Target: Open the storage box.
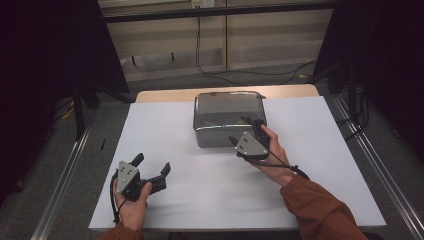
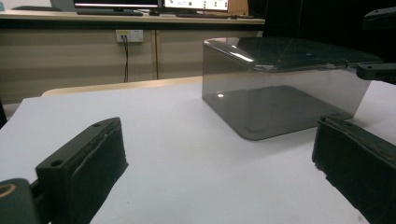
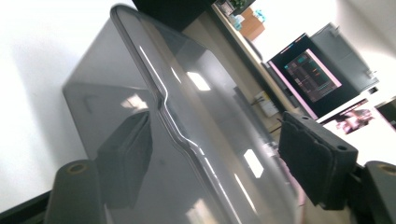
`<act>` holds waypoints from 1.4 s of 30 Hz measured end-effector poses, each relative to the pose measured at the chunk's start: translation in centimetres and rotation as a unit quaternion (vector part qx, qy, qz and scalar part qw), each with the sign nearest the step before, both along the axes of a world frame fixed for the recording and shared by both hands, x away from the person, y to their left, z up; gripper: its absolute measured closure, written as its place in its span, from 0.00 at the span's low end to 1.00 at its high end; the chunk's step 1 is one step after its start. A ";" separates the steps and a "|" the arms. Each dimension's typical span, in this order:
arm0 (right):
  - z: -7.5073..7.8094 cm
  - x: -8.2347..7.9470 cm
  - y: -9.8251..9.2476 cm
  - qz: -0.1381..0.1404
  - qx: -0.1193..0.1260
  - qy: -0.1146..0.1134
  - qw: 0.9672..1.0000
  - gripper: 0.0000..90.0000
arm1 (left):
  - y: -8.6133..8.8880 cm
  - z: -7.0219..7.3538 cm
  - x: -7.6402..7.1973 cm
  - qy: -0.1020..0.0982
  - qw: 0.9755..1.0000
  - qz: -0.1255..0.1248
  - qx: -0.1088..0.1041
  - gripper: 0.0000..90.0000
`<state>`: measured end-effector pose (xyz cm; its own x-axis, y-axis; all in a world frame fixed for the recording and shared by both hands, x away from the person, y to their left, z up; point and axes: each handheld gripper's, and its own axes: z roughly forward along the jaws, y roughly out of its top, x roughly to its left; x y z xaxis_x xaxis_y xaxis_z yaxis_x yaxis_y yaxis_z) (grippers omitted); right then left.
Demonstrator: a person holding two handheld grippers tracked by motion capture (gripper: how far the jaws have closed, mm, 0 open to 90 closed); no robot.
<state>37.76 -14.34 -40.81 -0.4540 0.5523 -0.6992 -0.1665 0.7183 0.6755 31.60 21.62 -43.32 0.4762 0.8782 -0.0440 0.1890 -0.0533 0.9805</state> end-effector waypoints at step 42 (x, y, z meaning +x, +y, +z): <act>-2.1 -0.2 2.0 0.004 -0.194 -0.091 0.977 0.84 | -1.1 0.1 1.6 0.021 0.997 -0.070 0.016 0.05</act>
